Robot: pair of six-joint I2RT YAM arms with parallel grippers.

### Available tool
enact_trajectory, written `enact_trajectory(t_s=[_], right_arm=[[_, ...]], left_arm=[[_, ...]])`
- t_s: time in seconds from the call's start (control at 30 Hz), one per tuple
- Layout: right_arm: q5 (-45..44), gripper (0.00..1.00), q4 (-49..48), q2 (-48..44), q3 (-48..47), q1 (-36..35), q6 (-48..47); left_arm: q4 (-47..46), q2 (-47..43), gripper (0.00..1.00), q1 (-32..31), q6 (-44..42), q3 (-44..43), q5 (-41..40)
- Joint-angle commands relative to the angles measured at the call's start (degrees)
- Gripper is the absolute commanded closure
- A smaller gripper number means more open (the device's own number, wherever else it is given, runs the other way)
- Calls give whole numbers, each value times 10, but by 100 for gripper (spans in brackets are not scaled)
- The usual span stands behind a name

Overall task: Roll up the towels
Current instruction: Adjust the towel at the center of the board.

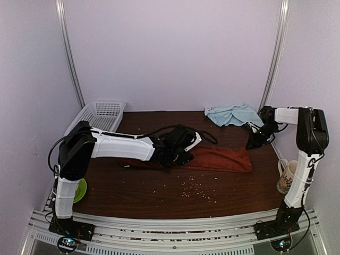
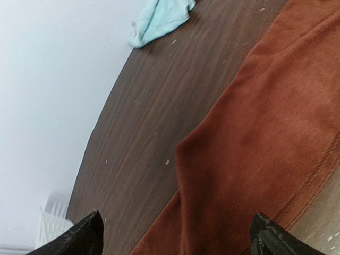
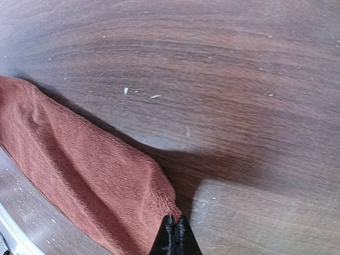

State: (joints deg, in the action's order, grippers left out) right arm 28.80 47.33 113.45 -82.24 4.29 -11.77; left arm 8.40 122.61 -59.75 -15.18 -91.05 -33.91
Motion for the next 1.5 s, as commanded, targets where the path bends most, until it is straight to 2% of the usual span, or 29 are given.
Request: enact_trajectory(t_s=[0.0, 0.23, 0.37, 0.6, 0.63, 0.73, 0.77, 0.83, 0.93, 1.2, 1.47], right_arm=[[13, 100, -4, -14, -10, -11, 18], [-19, 100, -33, -2, -32, -20, 51], [-92, 100, -69, 12, -49, -25, 83], [-192, 100, -80, 51, -88, -32, 94], [-198, 94, -78, 58, -93, -32, 92], [-195, 59, -64, 65, -100, -32, 87], [-191, 51, -61, 56, -95, -32, 83], [-191, 39, -60, 31, -73, -31, 75], [-180, 31, -54, -4, -36, -23, 67], [-117, 30, -58, -26, 44, 6, 66], [-65, 37, -59, 0, 55, 10, 69]], left_arm=[[-91, 64, 2, -51, -121, -56, 56], [-125, 142, 2, -85, -183, -133, 139], [-114, 166, 2, -90, -179, -160, 132], [-114, 151, 2, -91, -155, -143, 95], [-116, 146, 2, -90, -151, -139, 89], [-119, 127, 2, -89, -135, -122, 74], [-120, 120, 2, -88, -128, -115, 69], [-119, 108, 2, -86, -117, -103, 54], [-119, 88, 2, -82, -100, -76, 31], [-117, 4, 2, -75, -50, 14, -42], [-106, -94, 2, -66, -4, 113, -102]])
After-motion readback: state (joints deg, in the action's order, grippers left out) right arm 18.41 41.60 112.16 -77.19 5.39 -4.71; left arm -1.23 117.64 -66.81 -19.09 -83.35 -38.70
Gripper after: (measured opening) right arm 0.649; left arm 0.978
